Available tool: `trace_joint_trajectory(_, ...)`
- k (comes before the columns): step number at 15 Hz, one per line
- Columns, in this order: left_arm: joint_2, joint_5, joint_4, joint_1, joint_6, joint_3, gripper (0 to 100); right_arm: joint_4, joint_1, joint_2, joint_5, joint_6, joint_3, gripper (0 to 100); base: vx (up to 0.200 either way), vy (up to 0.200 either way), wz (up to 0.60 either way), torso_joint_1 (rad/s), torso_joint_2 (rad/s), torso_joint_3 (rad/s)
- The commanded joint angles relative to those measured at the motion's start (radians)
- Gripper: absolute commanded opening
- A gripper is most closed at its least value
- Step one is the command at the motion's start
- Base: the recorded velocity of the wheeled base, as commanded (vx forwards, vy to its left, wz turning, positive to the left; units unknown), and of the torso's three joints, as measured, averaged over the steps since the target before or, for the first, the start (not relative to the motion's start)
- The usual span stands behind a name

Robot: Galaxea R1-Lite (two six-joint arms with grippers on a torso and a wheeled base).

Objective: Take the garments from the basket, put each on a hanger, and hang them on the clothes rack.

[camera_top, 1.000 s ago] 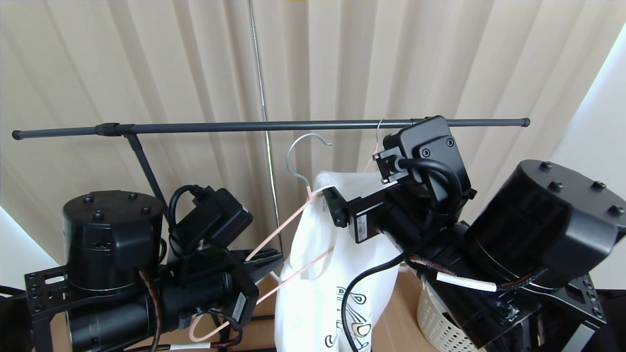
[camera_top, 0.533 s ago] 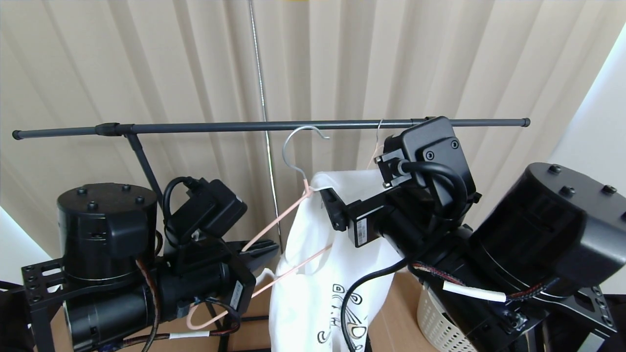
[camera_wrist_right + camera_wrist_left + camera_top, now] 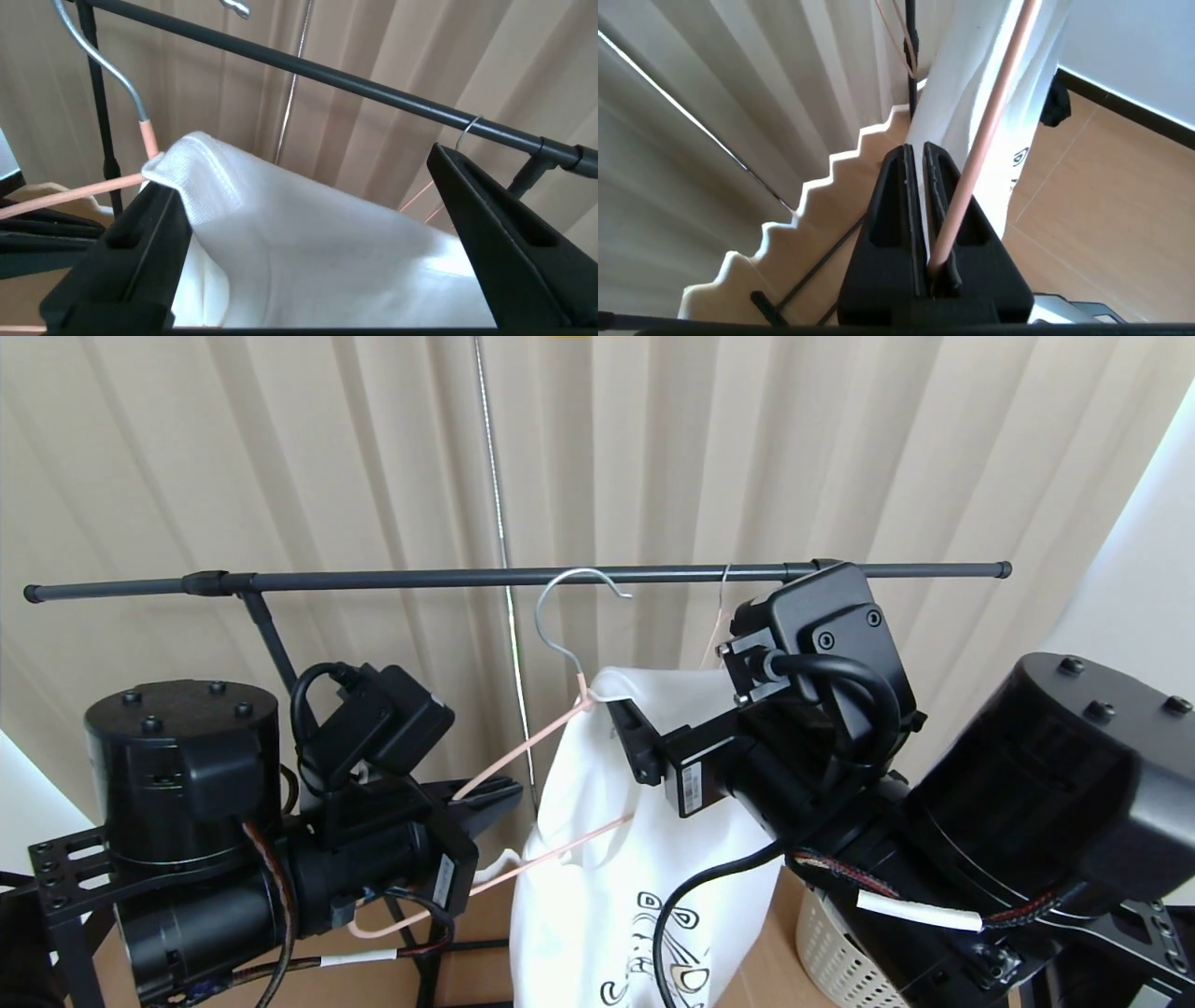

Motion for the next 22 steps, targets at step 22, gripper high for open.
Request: trace_joint_trajectory(22, 0.116, 0.071, -0.182, 0.063, 0.001, -0.013, 0, 0.084, 0.0, -0.017, -0.001, -0.005, -0.003, 100, 0.0, 0.0, 0.0, 0.0, 0.0, 0.0)
